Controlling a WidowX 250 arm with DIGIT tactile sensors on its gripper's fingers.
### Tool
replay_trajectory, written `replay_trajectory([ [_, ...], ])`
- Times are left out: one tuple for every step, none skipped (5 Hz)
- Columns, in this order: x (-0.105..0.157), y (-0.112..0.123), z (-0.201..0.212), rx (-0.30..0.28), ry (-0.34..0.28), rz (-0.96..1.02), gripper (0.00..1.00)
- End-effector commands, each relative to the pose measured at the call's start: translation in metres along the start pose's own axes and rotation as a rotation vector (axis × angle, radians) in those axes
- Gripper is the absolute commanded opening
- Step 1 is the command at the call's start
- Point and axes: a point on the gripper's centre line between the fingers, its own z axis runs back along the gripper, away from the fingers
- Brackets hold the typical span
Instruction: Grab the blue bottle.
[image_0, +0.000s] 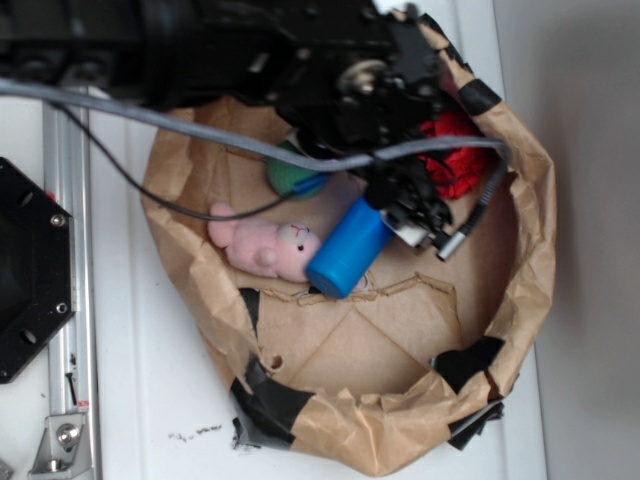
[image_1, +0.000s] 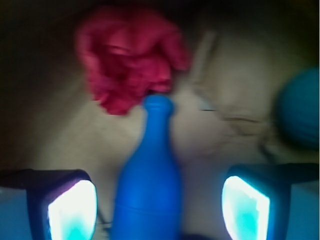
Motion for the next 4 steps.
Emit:
replay_trajectory([
  [-0.022,-0.015,-0.04,0.214,0.194,-0.13,0.0],
  [-0.028,-0.01,-0.01,0.247,0.18,-0.212,0.0],
  [-0.037,0.002,0.041,0.133,0.046,-0.282,0.0],
  [-0.03,0.009,0.091,0.126,-0.16,-0.454,0.0],
])
